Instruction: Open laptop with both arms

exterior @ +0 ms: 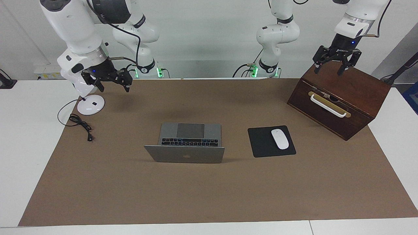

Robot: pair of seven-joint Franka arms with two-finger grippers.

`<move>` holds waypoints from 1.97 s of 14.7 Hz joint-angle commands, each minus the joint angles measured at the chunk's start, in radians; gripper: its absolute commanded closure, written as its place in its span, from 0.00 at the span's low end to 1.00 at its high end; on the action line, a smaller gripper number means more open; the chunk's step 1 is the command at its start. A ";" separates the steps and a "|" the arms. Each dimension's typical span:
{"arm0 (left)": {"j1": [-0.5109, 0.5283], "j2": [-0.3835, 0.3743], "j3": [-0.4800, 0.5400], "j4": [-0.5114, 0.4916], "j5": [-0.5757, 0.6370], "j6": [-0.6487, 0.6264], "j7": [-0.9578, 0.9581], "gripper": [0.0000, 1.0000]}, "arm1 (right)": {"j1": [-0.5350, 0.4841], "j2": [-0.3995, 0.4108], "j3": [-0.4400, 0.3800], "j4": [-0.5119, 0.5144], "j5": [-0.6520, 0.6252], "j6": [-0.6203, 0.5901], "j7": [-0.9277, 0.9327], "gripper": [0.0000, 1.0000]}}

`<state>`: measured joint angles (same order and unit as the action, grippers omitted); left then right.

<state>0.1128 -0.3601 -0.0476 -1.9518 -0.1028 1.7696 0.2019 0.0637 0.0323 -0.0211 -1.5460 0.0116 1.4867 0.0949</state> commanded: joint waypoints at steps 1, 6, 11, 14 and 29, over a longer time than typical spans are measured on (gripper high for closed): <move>0.044 0.027 -0.015 0.072 0.023 -0.051 -0.027 0.00 | -0.007 0.009 -0.010 0.026 0.005 -0.019 -0.032 0.00; 0.034 0.196 -0.018 0.274 0.025 -0.197 -0.029 0.00 | -0.007 0.008 -0.008 0.017 0.004 -0.008 -0.032 0.00; 0.042 0.216 -0.018 0.263 0.025 -0.222 -0.029 0.00 | -0.007 0.008 -0.003 0.020 0.004 -0.008 -0.032 0.00; 0.028 0.240 -0.021 0.315 0.069 -0.294 -0.050 0.00 | -0.007 0.008 -0.002 0.020 0.005 -0.008 -0.032 0.00; 0.015 0.263 -0.032 0.344 0.101 -0.251 -0.124 0.00 | -0.007 0.008 0.001 0.018 0.011 -0.006 -0.030 0.00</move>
<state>0.1372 -0.1139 -0.0809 -1.6385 -0.0203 1.5245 0.0967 0.0637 0.0327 -0.0236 -1.5430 0.0132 1.4867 0.0843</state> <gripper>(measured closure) 0.000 0.000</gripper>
